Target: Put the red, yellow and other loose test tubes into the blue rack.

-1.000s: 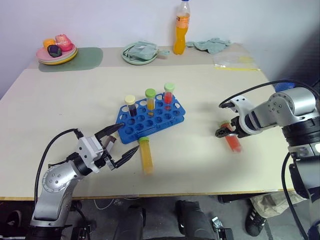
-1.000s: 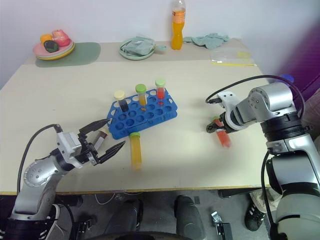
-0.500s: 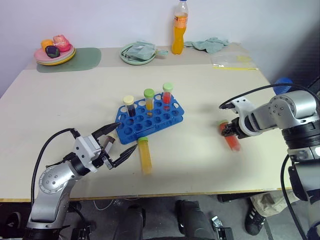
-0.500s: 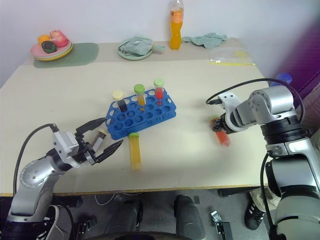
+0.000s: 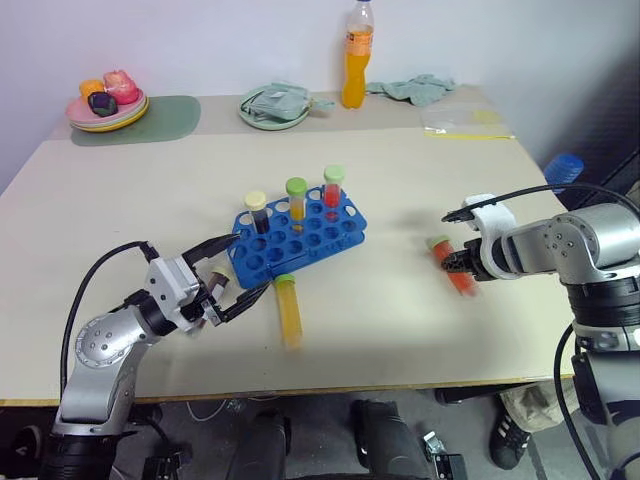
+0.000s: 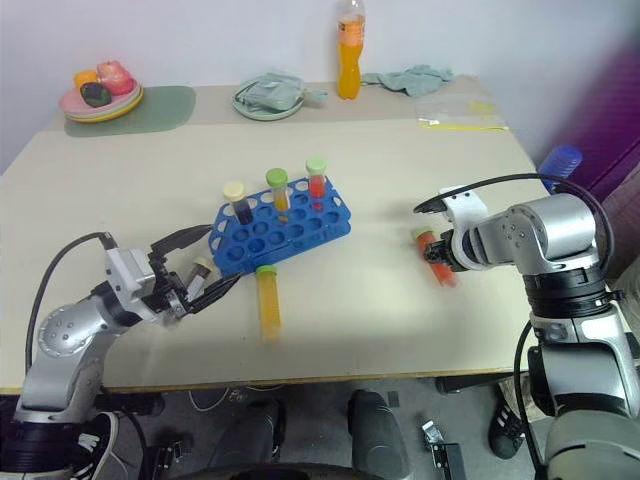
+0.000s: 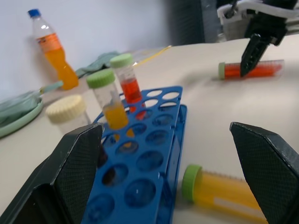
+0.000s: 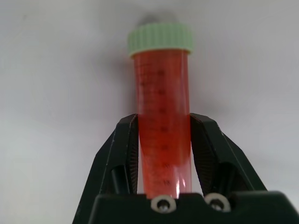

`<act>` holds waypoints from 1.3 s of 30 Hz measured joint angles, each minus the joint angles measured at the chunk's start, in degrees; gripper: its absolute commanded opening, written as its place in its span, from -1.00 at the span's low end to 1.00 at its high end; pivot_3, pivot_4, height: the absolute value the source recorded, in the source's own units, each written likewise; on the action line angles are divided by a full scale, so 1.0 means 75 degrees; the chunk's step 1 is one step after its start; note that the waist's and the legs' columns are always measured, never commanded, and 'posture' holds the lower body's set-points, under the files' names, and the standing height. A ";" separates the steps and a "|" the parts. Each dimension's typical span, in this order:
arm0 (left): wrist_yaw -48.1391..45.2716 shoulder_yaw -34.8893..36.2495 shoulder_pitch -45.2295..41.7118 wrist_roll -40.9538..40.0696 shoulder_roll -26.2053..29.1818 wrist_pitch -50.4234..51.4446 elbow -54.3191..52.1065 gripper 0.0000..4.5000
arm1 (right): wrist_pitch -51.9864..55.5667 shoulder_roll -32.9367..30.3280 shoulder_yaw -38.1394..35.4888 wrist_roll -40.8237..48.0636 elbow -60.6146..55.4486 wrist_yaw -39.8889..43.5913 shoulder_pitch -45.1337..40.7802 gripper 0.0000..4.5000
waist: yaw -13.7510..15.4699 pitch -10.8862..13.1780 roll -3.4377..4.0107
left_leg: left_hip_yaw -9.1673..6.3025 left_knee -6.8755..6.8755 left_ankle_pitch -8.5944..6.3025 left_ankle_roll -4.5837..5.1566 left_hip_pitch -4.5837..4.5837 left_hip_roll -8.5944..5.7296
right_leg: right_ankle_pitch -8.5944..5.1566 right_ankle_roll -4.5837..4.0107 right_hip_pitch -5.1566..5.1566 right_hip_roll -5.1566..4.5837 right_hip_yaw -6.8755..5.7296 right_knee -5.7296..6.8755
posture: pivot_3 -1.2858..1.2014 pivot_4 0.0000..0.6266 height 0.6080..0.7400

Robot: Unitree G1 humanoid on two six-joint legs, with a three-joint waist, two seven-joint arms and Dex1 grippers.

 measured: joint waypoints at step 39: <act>-0.0291 0.0402 -0.0431 -0.0453 0.0574 0.0641 0.0126 1.00 | -1.3647 0.5154 -0.0021 -0.3721 0.0732 0.3030 0.2896 -0.65 | -0.0301 -0.0001 -0.0001 | -0.0004 -0.0005 -0.0008 0.0014 0.0025 0.0030 | 0.0012 -0.0006 0.0010 0.0037 0.0005 0.0016 | 0.03 -0.52 1.00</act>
